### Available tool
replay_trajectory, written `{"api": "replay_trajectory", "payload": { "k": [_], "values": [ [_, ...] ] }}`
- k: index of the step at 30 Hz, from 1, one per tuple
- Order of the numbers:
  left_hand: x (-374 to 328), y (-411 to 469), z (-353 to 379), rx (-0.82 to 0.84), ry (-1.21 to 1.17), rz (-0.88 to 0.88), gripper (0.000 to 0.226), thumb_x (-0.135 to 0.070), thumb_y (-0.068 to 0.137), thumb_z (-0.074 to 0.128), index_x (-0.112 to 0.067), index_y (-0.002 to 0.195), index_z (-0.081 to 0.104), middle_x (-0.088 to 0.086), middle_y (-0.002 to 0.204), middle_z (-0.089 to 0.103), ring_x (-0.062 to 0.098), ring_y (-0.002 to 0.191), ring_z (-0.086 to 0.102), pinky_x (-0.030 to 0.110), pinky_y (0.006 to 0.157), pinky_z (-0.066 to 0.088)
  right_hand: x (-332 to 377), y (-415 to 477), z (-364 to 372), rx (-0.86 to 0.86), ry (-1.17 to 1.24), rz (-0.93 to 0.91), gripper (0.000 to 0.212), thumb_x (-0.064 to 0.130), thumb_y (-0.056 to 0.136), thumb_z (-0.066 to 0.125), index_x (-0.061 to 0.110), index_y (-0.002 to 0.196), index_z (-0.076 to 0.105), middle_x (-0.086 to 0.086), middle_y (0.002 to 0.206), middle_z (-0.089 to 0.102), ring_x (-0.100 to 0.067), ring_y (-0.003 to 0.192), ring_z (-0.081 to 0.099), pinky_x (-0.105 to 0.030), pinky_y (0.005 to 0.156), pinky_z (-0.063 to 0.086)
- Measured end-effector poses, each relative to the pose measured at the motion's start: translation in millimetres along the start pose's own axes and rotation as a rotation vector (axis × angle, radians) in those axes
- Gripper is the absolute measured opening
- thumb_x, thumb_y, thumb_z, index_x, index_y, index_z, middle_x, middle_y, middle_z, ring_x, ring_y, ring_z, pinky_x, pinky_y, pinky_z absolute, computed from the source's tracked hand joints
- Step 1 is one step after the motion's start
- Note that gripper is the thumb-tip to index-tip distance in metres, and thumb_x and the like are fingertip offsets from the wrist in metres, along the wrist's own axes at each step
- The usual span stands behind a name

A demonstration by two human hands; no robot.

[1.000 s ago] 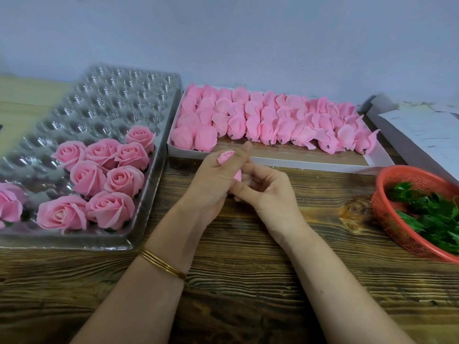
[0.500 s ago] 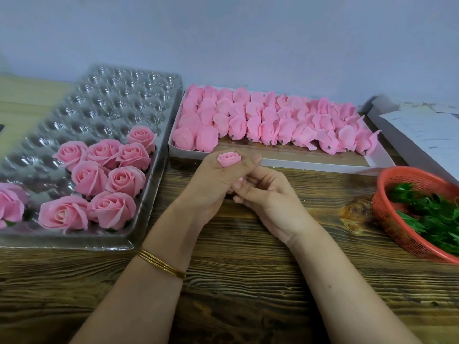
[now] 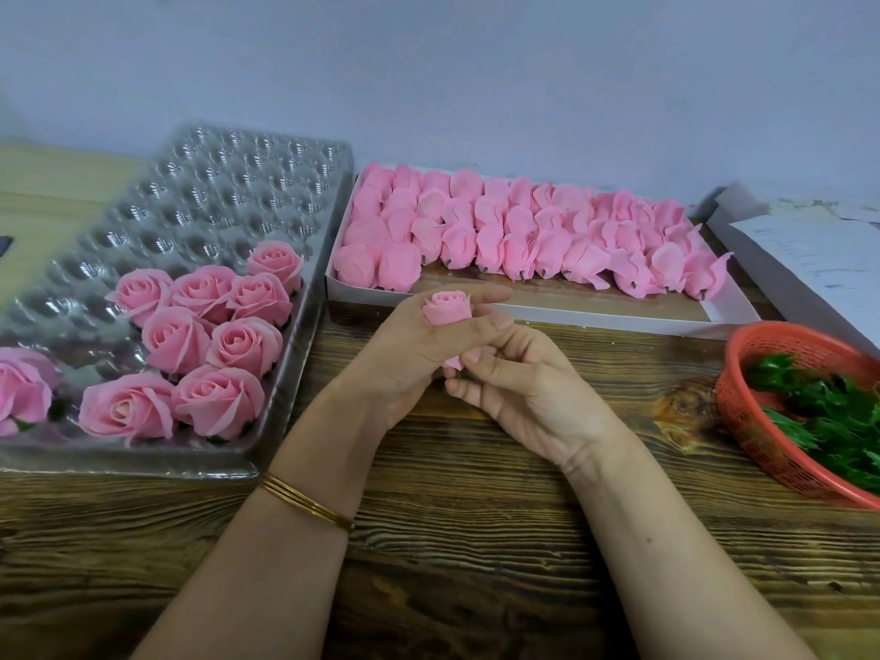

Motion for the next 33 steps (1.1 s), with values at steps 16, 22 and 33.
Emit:
{"api": "replay_trajectory", "payload": {
  "k": [16, 22, 33],
  "values": [
    [4.2, 2.5, -9.6, -0.225, -0.091, 0.002, 0.026, -0.02, 0.088, 0.071, 0.005, 0.09, 0.072, 0.024, 0.087, 0.069, 0.027, 0.078, 0.07, 0.035, 0.073, 0.059, 5.8, -2.2, -15.8, -0.301, -0.301, -0.141, 0.035, -0.003, 0.069, 0.079, -0.001, 0.101, 0.066, -0.015, 0.088, 0.07, -0.025, 0.086, 0.067, -0.041, 0.084, 0.058],
    [9.1, 7.2, -6.7, -0.251, -0.102, 0.034, 0.023, -0.012, 0.088, 0.071, -0.01, 0.065, 0.071, 0.004, 0.067, 0.068, 0.012, 0.065, 0.067, 0.023, 0.066, 0.058, 17.7, -6.9, -9.8, -0.421, -0.56, -0.283, 0.024, -0.01, 0.074, 0.078, 0.007, 0.085, 0.067, 0.002, 0.074, 0.068, -0.016, 0.075, 0.064, -0.054, 0.083, 0.058],
    [6.7, 6.7, -8.0, -0.148, -0.049, 0.034, 0.045, -0.031, 0.07, 0.08, 0.006, 0.092, 0.07, 0.013, 0.077, 0.072, 0.019, 0.068, 0.068, 0.028, 0.059, 0.051, 11.3, -5.9, -11.8, -0.36, -0.374, -0.241, 0.01, -0.01, 0.079, 0.072, -0.001, 0.077, 0.068, -0.015, 0.071, 0.056, -0.024, 0.07, 0.05, -0.031, 0.072, 0.049]
  ]
}}
Point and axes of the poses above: each hand's wrist, its own y-axis towards the middle knuckle, its own z-axis out of the palm, x = y × z, the point moved 8 cm from there along y, towards the middle knuckle
